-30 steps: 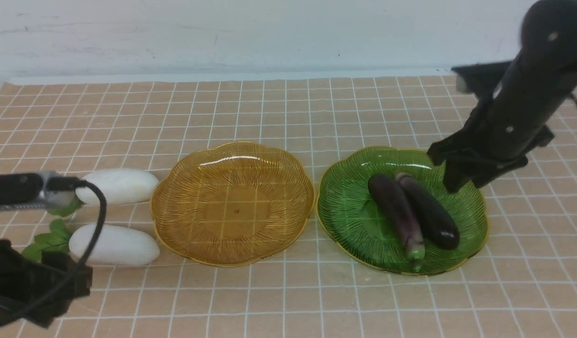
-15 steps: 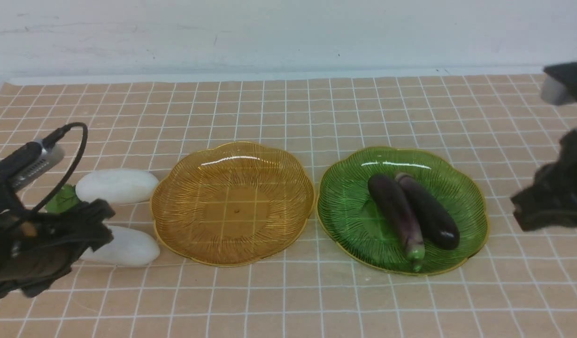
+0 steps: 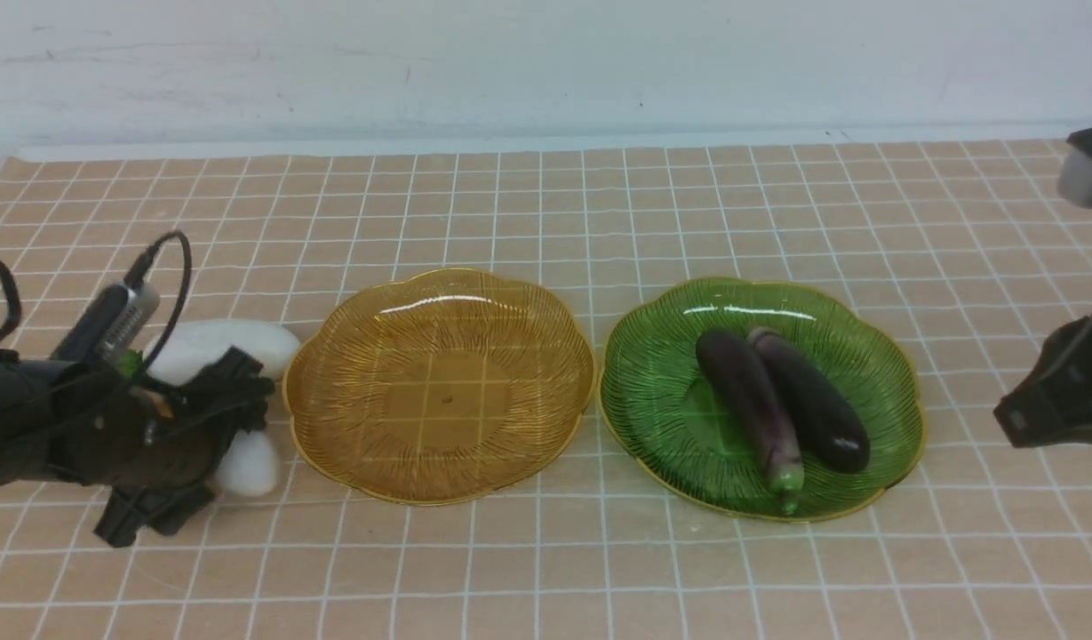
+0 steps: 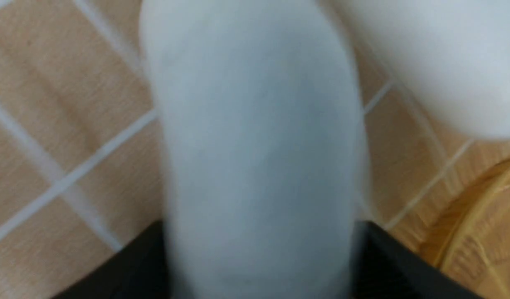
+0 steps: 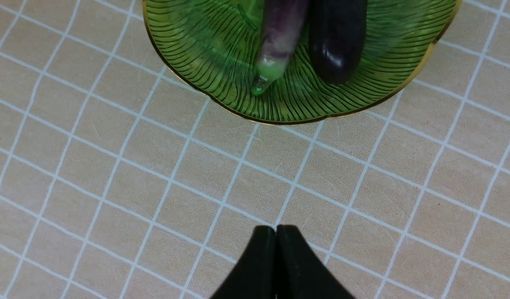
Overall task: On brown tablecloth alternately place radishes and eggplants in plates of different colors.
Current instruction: 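Pick up the white radish and place it in the left plate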
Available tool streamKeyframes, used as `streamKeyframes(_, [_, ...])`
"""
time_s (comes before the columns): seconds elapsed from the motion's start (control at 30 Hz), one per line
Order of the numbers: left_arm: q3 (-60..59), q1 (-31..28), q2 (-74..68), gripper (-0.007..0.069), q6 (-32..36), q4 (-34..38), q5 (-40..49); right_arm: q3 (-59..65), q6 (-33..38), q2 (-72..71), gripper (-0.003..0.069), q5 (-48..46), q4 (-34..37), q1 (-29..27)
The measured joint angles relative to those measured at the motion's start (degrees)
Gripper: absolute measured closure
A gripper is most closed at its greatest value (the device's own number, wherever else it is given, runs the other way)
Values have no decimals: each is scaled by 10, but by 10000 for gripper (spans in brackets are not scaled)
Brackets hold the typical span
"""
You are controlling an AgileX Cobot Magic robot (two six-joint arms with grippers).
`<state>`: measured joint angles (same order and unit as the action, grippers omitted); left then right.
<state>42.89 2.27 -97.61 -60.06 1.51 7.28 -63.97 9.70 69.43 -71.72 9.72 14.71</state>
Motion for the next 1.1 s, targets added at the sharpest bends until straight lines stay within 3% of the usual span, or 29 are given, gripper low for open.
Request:
streamKeyframes(0.1, [0,0,-3,113,0,-3,-3,0,0,0,674,0,1,0])
streamKeyframes(0.33, [-2,0,16,242,55,-7,21,0,0,0,674,0,1,0])
streamKeyframes(0.47, [-4,0,53,256,87,-3,63,0,0,0,674,0,1,0])
streamKeyframes(0.6, [55,30,135,265,172,10,137,0,0,0,674,10,14,0])
streamKeyframes(0.77, [180,124,105,265,306,28,235,0,15,0,674,22,36,0])
streamKeyframes(0.97, [255,156,-2,223,322,31,267,0,33,0,674,19,38,0])
streamKeyframes(1.1, [266,156,-32,90,322,27,275,0,48,0,674,10,38,0])
